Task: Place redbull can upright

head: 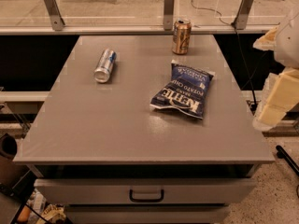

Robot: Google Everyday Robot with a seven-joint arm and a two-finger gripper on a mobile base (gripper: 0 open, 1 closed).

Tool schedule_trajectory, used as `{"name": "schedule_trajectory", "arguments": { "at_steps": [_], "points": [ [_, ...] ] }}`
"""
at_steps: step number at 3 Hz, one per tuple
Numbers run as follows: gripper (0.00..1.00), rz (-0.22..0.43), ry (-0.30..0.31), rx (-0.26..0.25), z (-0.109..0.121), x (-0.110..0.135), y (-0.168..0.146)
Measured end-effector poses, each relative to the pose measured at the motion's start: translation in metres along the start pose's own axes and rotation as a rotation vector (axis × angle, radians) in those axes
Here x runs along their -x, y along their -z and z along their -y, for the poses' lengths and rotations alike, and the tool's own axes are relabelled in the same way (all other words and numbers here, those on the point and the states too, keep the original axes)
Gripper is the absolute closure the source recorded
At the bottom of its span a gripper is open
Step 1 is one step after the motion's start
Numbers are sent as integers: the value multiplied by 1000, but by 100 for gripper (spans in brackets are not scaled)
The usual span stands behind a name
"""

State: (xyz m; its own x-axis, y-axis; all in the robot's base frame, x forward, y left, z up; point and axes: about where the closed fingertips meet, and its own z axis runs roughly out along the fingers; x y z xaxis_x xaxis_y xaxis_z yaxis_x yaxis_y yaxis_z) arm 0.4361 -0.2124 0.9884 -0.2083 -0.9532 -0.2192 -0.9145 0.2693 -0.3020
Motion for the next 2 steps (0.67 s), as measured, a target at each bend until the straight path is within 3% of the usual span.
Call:
{"name": "schedule_trajectory", "arguments": {
  "at_steps": [1, 2],
  "points": [
    [0, 0, 0, 0, 0, 0, 0],
    [0, 68, -20, -2, -1, 21, 3]
  ]
}}
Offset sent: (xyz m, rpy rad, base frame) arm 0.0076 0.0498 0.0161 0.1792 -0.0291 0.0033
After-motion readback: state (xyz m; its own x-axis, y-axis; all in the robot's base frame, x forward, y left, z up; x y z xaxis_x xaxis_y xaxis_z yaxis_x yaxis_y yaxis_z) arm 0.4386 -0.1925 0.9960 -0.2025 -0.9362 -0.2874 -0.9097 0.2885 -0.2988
